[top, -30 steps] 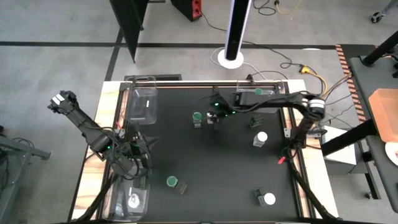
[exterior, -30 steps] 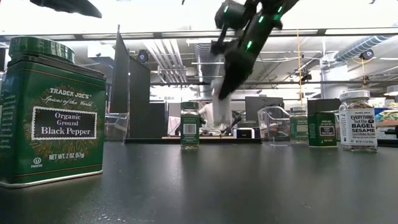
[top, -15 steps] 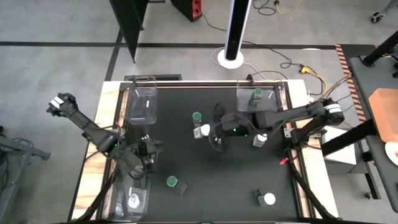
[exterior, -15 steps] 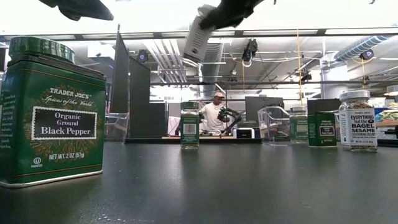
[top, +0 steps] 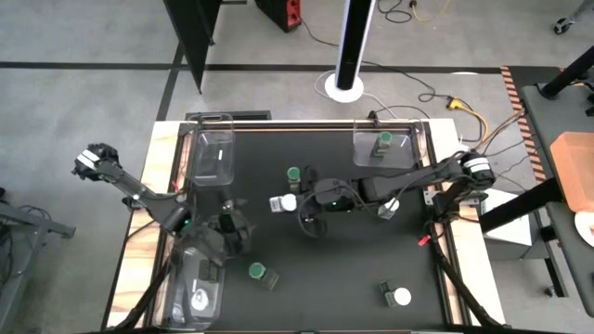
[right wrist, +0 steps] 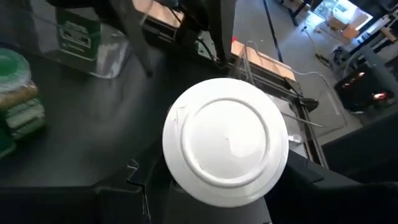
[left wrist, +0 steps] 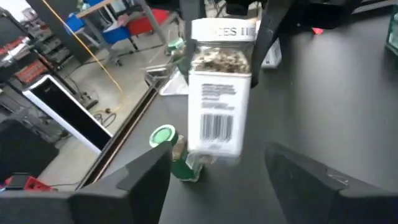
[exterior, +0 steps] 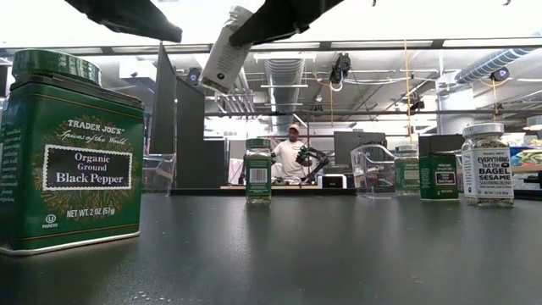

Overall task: Sort spices by type
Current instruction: Put the top white seasoning bottle into the top left transparent bin

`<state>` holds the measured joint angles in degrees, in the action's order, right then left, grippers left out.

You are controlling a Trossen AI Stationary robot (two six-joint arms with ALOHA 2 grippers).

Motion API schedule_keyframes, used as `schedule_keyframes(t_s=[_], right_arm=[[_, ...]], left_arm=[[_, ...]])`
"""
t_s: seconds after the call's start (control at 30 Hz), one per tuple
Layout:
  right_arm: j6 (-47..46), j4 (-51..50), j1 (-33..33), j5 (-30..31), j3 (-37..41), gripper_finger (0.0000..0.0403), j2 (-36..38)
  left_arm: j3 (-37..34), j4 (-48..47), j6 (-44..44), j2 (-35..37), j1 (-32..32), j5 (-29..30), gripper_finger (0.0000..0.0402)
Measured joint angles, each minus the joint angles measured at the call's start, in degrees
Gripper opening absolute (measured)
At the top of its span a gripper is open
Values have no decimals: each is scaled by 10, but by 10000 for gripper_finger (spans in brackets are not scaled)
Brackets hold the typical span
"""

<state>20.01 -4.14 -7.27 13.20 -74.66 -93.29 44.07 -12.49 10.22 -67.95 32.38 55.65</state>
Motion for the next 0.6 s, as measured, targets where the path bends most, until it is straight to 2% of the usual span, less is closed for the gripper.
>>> schedule_keyframes(t_s=[0.4,0.6], right_arm=[[33,-11,-1,7,-35,189,-27],[33,-11,-5,3,-37,189,-26]], left_arm=[[0,35,-40,-48,-81,-43,254],[0,63,-76,-64,-97,-86,246]])
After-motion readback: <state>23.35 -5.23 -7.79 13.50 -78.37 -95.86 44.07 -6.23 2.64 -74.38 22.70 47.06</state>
